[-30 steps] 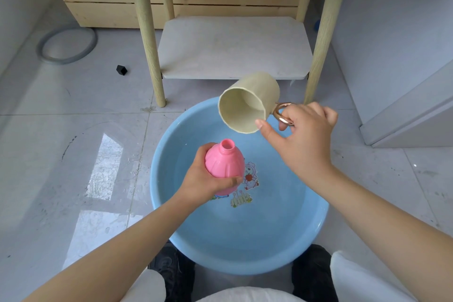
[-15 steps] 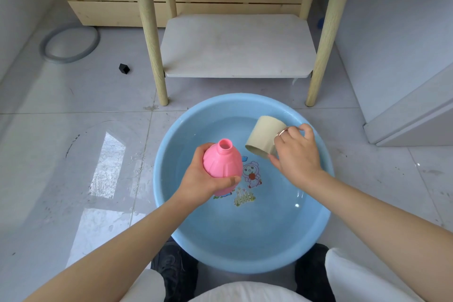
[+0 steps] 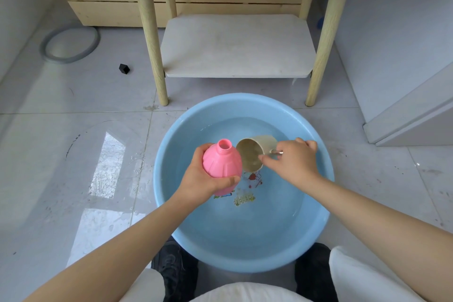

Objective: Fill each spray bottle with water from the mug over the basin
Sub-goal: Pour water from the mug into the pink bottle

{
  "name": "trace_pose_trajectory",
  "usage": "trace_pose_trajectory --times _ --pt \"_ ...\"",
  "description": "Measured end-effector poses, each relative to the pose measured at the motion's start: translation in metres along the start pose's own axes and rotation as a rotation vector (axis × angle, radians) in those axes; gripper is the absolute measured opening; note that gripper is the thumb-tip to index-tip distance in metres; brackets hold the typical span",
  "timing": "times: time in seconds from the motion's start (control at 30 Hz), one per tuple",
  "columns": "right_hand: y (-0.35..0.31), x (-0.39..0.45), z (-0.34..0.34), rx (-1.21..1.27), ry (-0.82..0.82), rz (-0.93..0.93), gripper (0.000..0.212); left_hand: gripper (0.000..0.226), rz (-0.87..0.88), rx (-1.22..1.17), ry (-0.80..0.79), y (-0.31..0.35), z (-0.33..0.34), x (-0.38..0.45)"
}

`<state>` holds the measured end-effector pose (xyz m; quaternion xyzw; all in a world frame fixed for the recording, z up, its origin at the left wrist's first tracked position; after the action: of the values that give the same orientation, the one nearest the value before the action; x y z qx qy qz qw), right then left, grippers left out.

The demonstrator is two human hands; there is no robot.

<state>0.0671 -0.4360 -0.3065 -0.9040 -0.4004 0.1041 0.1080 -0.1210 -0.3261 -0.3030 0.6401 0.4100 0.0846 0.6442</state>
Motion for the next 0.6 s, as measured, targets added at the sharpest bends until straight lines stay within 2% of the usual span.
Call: trace_pose_trajectory --times 0.17,0.27,0.43,0.6 --pt "0.014 -0.004 -0.007 0.26 -0.143 0.309 0.054 0.074 -0.002 -0.012 0.002 0.001 0.001 0.0" --pt "0.017 -0.011 -0.014 0.42 -0.124 0.385 0.054 0.076 -0.008 -0.02 0.0 0.001 0.002 0.0" --pt "0.017 -0.013 -0.028 0.704 -0.021 0.421 0.058 0.078 -0.014 -0.015 -0.002 0.003 0.005 -0.001" --pt "-0.001 -0.015 -0.05 0.768 0.074 0.297 0.055 0.075 -0.015 -0.025 -0.008 0.004 0.007 0.0"
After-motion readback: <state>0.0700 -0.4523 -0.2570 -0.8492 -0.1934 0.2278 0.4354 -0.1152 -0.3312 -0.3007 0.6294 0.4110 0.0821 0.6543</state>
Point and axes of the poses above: each hand's wrist, its own x-axis towards the middle knuckle, its own z-axis out of the palm, y = z × x, the point moved 5 cm from there along x, towards the middle knuckle, and after that the axes turned 1 degree about -z, right-handed, at the moved point
